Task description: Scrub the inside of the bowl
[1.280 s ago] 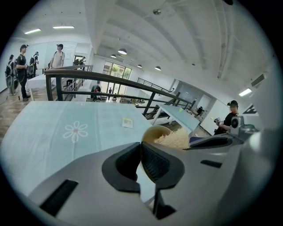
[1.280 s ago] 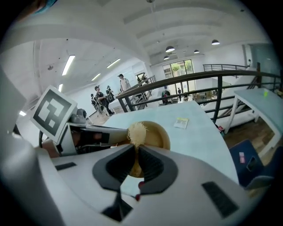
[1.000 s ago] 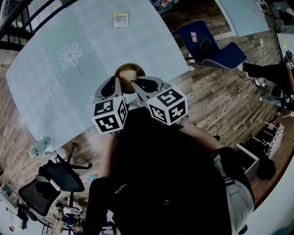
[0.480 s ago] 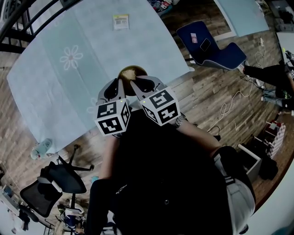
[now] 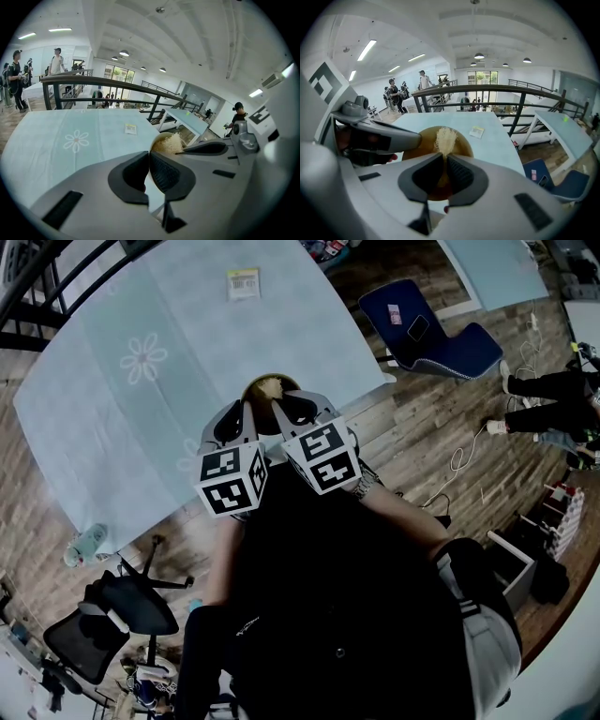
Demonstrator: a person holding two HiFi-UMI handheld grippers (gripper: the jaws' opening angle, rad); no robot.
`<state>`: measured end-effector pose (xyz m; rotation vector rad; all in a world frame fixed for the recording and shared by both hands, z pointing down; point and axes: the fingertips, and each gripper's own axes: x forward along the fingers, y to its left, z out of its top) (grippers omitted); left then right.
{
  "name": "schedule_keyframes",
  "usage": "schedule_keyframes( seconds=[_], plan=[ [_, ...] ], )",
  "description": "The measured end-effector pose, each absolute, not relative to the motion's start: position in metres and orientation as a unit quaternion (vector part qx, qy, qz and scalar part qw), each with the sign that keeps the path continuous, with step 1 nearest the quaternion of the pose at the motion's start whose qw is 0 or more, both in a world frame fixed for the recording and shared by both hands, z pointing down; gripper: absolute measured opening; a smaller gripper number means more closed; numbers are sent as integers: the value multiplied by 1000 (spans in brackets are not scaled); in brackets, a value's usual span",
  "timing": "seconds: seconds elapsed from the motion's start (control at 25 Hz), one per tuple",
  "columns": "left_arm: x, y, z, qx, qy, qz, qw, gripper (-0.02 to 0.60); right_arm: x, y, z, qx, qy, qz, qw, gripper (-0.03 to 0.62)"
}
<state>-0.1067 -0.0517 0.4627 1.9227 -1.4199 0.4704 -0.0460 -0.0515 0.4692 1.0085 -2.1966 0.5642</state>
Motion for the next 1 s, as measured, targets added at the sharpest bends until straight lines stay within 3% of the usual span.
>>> schedule_keyframes(
  seconds=[1.0],
  plan=[
    [-127, -41, 490, 708, -572, 205, 360, 25, -32, -50, 471, 390, -832, 168, 357, 38]
  ],
)
